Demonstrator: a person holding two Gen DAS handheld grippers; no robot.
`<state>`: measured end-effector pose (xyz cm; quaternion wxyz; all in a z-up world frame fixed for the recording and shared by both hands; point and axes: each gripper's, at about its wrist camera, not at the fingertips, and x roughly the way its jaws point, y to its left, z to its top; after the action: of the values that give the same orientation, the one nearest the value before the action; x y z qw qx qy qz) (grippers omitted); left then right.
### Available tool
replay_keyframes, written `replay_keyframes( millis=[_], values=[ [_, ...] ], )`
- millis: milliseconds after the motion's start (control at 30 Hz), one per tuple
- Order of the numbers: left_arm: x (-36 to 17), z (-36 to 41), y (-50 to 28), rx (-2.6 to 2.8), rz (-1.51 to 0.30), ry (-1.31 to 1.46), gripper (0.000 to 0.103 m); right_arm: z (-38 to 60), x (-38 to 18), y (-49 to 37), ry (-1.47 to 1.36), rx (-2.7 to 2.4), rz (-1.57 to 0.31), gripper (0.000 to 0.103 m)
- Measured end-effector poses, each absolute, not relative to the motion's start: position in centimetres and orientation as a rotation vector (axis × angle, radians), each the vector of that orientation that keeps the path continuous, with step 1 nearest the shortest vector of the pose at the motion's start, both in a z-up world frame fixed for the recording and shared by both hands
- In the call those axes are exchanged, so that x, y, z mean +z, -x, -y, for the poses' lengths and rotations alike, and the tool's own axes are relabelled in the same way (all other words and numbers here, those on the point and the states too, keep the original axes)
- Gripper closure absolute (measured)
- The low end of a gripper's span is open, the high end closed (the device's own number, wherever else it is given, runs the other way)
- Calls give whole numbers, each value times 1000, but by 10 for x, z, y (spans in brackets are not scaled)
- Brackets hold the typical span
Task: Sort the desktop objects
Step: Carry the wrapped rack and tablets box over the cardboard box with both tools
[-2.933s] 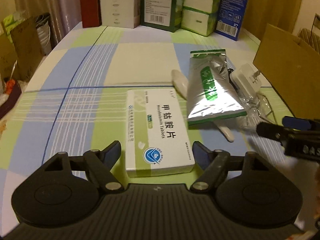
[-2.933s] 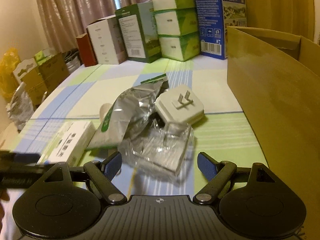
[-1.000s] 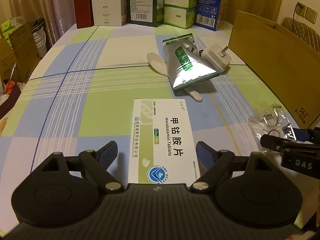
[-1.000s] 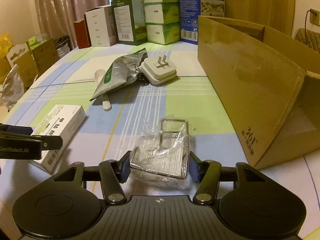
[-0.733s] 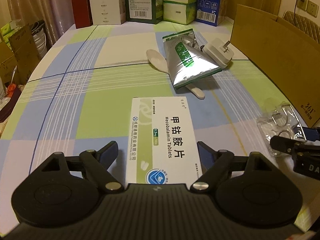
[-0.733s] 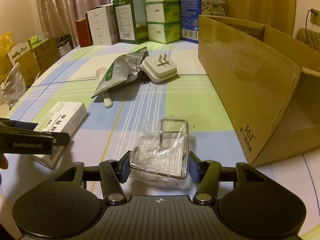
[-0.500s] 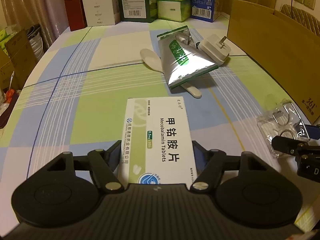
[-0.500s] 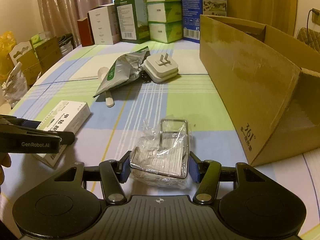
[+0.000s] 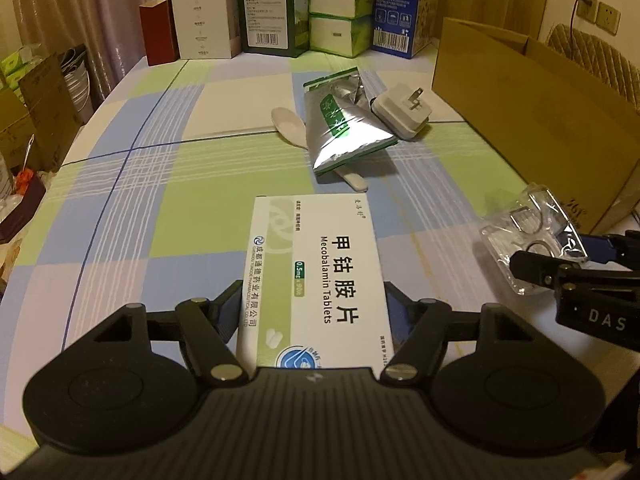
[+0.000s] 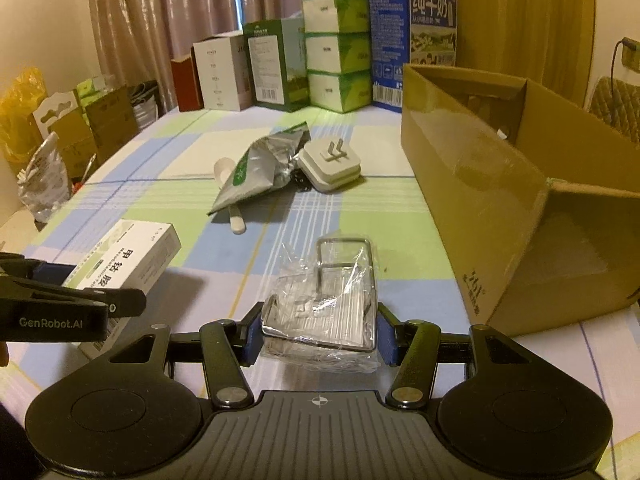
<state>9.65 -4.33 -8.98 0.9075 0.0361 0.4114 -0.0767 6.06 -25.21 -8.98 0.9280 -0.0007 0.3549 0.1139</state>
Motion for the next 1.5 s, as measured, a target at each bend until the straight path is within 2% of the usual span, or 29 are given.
replay_keyframes(
  millis=[867,1500],
  values=[
    [-12,93,-38,-230,-747,-60,36,301,-8,-9,-16,204,-600,51],
    [-10,137,-27,-314,-754,-83,36,339,-3,4,-62,149,-601,51]
  ],
)
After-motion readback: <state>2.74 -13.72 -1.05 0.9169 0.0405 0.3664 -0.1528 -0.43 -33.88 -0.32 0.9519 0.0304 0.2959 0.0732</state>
